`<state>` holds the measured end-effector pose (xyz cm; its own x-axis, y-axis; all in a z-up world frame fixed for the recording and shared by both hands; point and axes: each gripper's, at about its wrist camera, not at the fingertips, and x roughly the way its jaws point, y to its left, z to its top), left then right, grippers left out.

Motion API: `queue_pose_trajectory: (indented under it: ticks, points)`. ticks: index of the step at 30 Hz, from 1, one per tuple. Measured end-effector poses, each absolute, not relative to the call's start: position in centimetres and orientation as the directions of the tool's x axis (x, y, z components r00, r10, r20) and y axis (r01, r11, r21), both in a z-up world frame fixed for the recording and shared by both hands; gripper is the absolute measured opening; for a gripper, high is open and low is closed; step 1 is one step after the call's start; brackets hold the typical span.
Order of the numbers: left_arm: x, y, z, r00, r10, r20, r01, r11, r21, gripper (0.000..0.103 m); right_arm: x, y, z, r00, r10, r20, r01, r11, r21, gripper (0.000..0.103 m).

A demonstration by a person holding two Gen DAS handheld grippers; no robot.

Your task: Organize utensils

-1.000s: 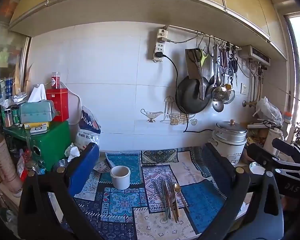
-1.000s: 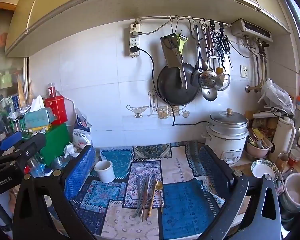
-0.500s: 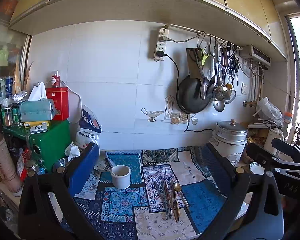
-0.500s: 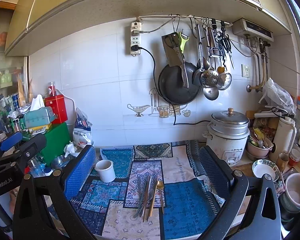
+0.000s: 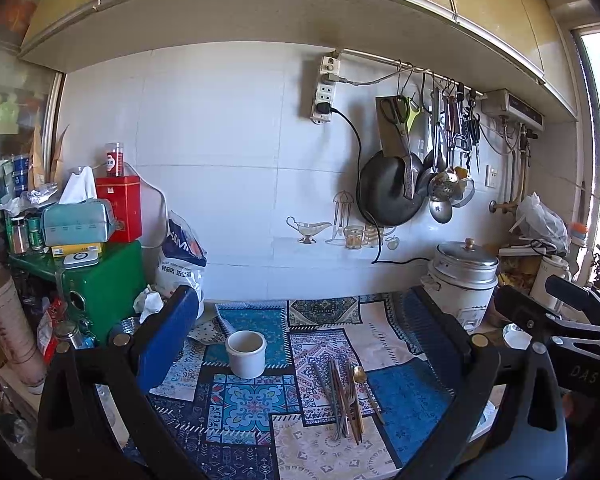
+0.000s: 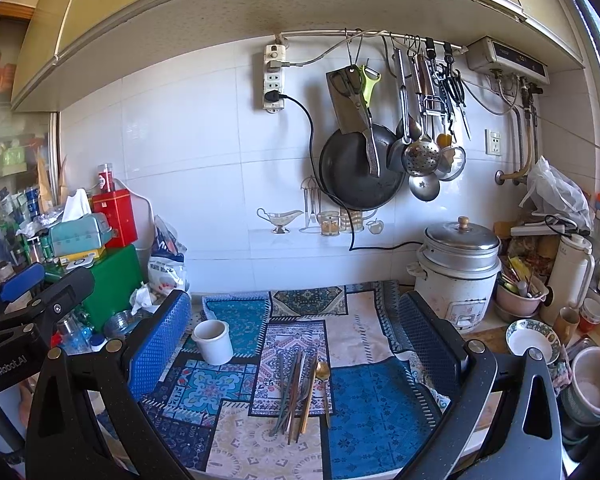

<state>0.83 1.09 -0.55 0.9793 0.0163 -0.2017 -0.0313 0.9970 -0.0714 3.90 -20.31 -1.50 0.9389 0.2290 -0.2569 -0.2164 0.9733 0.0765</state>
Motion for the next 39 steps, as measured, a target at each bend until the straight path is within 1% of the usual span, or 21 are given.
queue_pose_trajectory:
  ticks: [32,39]
  points:
    - [1.1,0.9,-0.7,0.977,0.019,-0.212,-0.032,0.998,-0.062,0.103,3.8,-20.4,-1.9,0.938,0.229,-0.259,-0.215,0.973,0.082,0.103]
    - [1.8,1.0,-1.0,0.975,0.018,-0.222,-0.034,0.997,-0.067,0.103,4.6,-20.7,-2.4,0.934,0.228,-0.277,-0.214,0.974,0.080,0.103]
